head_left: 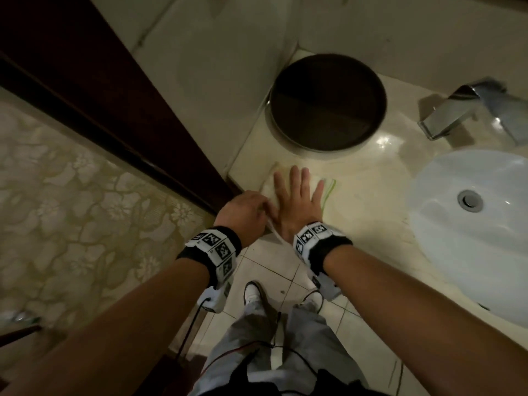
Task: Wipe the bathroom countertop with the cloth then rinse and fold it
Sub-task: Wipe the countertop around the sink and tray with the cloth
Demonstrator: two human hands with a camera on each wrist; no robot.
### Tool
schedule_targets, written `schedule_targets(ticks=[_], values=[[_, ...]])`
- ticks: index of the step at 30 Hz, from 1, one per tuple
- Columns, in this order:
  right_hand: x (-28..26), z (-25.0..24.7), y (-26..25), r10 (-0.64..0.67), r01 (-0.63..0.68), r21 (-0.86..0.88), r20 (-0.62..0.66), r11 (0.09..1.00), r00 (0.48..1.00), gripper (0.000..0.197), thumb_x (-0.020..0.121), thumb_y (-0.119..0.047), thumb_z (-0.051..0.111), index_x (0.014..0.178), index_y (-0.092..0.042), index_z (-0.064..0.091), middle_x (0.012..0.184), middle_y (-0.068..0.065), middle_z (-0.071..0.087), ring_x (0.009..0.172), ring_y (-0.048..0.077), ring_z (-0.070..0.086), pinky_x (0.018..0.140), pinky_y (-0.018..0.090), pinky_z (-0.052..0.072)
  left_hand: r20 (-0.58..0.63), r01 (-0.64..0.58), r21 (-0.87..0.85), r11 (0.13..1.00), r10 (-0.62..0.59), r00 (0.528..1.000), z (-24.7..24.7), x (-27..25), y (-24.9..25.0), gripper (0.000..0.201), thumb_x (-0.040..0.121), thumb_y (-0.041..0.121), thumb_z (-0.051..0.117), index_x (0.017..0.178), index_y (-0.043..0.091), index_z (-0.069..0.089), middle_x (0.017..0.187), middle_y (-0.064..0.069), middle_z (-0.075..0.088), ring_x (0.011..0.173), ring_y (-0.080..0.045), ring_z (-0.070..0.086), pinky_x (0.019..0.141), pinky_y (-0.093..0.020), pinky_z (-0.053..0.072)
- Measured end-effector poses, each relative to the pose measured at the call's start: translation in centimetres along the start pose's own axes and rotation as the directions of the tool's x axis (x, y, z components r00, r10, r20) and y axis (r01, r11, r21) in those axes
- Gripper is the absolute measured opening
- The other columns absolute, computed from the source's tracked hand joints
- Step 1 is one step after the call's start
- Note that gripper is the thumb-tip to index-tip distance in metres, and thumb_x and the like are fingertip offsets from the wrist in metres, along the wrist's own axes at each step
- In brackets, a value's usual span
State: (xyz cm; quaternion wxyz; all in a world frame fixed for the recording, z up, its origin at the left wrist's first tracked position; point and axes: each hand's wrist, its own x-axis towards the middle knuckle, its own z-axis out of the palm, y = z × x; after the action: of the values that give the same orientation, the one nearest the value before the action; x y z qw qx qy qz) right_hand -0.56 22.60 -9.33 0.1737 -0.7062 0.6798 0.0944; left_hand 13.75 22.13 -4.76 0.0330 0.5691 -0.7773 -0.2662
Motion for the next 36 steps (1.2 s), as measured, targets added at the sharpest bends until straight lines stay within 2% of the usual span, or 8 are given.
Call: schedule_targets(ticks=[4,10,14,18,23,27,31,36], values=[[3.5,-1.5,-1.3,-0.006,0.006,-0.016,0.026,1.000,1.000,0.071,0.096,-0.062,0.009,0.151,-0.026,-0.020,0.160,0.013,-0.021,0.145,0.037,-0.021,0.113,0.065,-0.007,-0.033,0.056,0.028,0.998,-0.055,0.998,-0.7,-0.7,-0.3,0.030,0.091,0.019,0.047,0.115,0.020,0.063,0.117,-0.001,0.059,0.104,-0.022,0.057,0.087,-0.036,0.049],[3.4,-1.2,-0.6,-0.050,0.050,-0.005,-0.024,0.999,0.998,0.071,0.095,-0.064,0.008,0.152,-0.028,-0.016,0.161,0.010,-0.017,0.147,0.034,-0.018,0.114,0.062,-0.006,-0.008,0.119,0.061,0.991,-0.119,0.993,-1.2,-1.5,0.0,0.032,0.092,0.020,0.046,0.120,0.020,0.062,0.121,-0.003,0.059,0.106,-0.025,0.058,0.088,-0.037,0.050],[1.5,-1.0,2.3,-0.088,0.088,0.011,-0.045,0.996,0.995,0.070,0.095,-0.064,0.007,0.153,-0.030,-0.009,0.162,0.007,-0.012,0.148,0.030,-0.014,0.116,0.059,-0.004,0.028,0.111,0.071,0.991,-0.114,0.993,-1.1,-1.0,1.0,0.033,0.093,0.022,0.046,0.123,0.021,0.060,0.127,0.000,0.056,0.111,-0.023,0.057,0.092,-0.033,0.047],[-1.7,-0.2,6.9,-0.037,0.039,0.038,-0.048,0.999,0.998,0.071,0.093,-0.067,0.006,0.153,-0.032,-0.011,0.162,0.005,-0.016,0.148,0.027,-0.017,0.117,0.057,-0.007,0.132,0.066,0.083,0.994,-0.077,0.988,0.0,0.3,3.4,0.036,0.094,0.025,0.048,0.130,0.022,0.054,0.136,0.003,0.049,0.115,-0.020,0.054,0.099,-0.033,0.043],[-5.9,0.9,12.9,0.063,-0.062,0.024,-0.050,0.998,0.997,0.070,0.093,-0.067,0.002,0.152,-0.033,-0.015,0.160,0.003,-0.023,0.146,0.023,-0.024,0.117,0.053,-0.013,0.232,-0.051,0.096,0.994,0.028,0.972,2.0,2.5,7.4,0.044,0.097,0.026,0.046,0.141,0.022,0.044,0.149,0.003,0.036,0.134,-0.017,0.038,0.110,-0.030,0.029],[-7.6,1.2,15.8,0.097,-0.095,0.037,-0.052,0.995,0.994,0.069,0.093,-0.066,0.002,0.152,-0.034,-0.014,0.160,0.002,-0.022,0.146,0.021,-0.024,0.117,0.051,-0.013,0.383,-0.116,0.199,0.973,0.032,0.923,3.9,3.3,9.4,0.057,0.099,0.037,0.040,0.152,0.025,0.022,0.162,0.000,0.007,0.148,-0.019,0.009,0.118,-0.036,0.015],[-7.6,1.2,15.9,0.096,-0.093,0.047,-0.067,0.995,0.993,0.070,0.094,-0.065,0.005,0.153,-0.033,-0.013,0.161,0.003,-0.020,0.147,0.023,-0.023,0.117,0.053,-0.011,0.509,-0.175,0.297,0.939,-0.001,0.861,5.2,3.5,10.2,0.078,0.096,0.052,0.040,0.153,0.028,-0.008,0.159,-0.002,-0.023,0.147,-0.031,-0.015,0.119,-0.051,0.010],[-5.9,0.6,16.8,0.107,-0.103,0.054,-0.066,0.993,0.992,0.070,0.094,-0.065,0.009,0.154,-0.032,-0.009,0.162,0.005,-0.016,0.148,0.025,-0.019,0.118,0.054,-0.009,0.524,-0.184,0.302,0.935,-0.002,0.852,5.8,3.7,9.8,0.090,0.091,0.061,0.046,0.152,0.029,-0.011,0.158,-0.001,-0.027,0.145,-0.033,-0.019,0.117,-0.053,0.007]])
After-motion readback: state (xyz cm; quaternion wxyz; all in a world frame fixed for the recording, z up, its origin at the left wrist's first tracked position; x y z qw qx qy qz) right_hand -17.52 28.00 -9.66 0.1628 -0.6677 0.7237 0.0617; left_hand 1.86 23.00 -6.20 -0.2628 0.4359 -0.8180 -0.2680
